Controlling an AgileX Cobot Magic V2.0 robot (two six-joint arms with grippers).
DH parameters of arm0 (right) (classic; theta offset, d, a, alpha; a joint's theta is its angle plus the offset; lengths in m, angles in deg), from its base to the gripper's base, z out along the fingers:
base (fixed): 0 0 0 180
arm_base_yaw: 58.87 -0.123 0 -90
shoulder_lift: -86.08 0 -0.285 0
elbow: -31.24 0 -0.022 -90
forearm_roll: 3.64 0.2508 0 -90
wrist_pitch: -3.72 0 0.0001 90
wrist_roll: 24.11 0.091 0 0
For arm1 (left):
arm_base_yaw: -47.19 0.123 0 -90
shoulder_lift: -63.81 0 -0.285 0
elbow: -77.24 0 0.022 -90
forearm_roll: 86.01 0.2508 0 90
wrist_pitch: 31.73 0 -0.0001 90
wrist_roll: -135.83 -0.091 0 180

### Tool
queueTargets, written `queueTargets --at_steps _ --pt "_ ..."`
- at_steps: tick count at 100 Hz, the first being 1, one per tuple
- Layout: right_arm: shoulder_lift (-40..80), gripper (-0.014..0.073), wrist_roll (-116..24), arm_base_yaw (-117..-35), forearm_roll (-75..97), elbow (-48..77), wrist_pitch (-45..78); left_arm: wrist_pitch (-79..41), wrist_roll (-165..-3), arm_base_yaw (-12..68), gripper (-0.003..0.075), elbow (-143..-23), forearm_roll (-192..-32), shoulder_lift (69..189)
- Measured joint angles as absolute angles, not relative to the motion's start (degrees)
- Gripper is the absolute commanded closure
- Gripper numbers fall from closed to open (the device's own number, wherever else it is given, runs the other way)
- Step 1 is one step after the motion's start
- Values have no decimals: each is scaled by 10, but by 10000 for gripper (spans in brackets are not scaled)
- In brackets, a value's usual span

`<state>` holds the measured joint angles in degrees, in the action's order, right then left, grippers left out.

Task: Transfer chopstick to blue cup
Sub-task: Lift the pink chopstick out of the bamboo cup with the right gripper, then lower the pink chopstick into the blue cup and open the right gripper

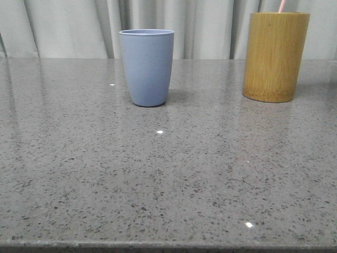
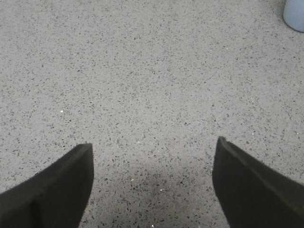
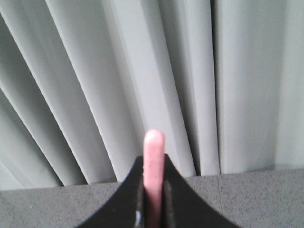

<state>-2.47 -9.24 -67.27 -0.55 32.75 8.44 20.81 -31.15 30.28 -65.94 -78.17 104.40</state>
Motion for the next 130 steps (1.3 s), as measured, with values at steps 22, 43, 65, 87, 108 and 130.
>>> queueTargets --at_steps 22,43,65,87,108,130 --pt "-16 655 -92 -716 -8 381 100 208 -311 303 206 -659 -782 1044" --pt "-19 655 -92 -794 -8 387 81 208 -311 303 206 -659 -782 1044" --pt "-66 655 -92 -857 -8 388 25 208 -311 303 206 -659 -782 1044" --pt "-124 655 -92 -893 -8 388 -6 208 -311 303 206 -659 -782 1044" --pt "-169 650 -92 -907 -8 388 -3 208 -311 303 206 -659 -782 1044" --pt "-183 503 -92 -911 -8 388 40 208 -311 303 206 -659 -782 1044"
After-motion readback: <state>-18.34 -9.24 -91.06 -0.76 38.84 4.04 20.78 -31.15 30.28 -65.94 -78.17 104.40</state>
